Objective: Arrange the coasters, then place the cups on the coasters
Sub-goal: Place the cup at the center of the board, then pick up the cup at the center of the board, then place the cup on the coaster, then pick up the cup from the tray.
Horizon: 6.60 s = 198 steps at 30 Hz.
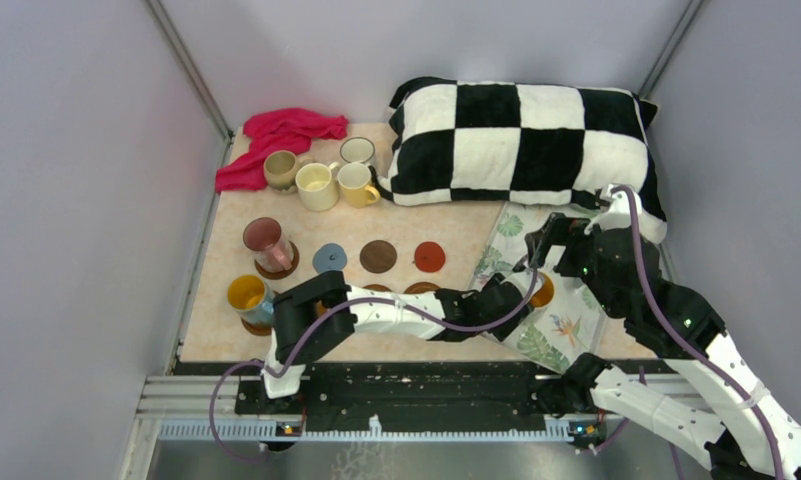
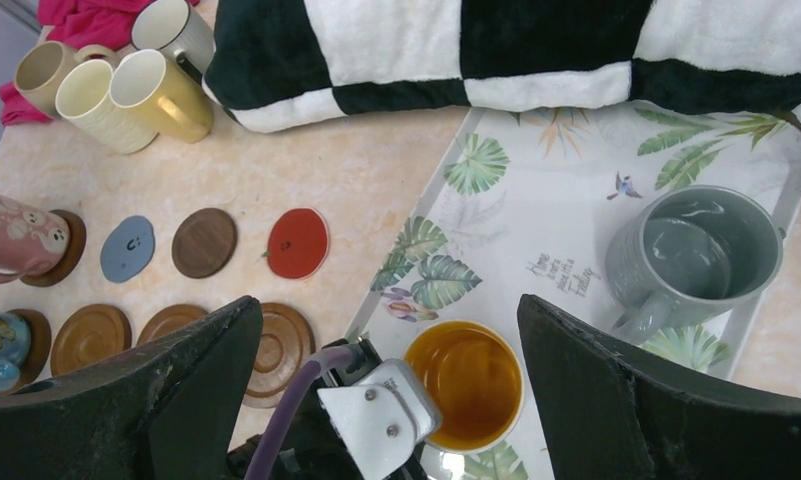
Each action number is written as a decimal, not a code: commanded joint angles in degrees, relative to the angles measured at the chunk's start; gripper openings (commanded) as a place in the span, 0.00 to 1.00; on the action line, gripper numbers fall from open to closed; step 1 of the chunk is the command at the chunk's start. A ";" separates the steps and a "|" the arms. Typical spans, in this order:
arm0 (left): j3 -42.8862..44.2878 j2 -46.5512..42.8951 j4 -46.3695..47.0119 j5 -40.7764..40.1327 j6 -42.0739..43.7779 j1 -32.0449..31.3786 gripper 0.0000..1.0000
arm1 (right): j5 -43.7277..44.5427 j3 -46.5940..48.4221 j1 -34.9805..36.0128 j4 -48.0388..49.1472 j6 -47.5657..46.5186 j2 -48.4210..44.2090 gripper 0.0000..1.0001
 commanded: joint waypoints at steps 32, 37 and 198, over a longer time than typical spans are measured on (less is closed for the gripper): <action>-8.06 -9.82 12.04 -4.75 1.73 0.18 0.00 | 1.08 0.65 0.27 0.54 -0.16 -0.14 0.99; -11.06 -14.06 11.69 -7.15 -0.78 0.18 0.00 | 0.98 0.57 0.24 0.85 -0.25 0.12 0.99; -18.04 -46.96 -15.88 -17.76 -13.77 19.33 0.99 | 3.61 -3.11 0.22 -2.36 2.48 4.67 0.99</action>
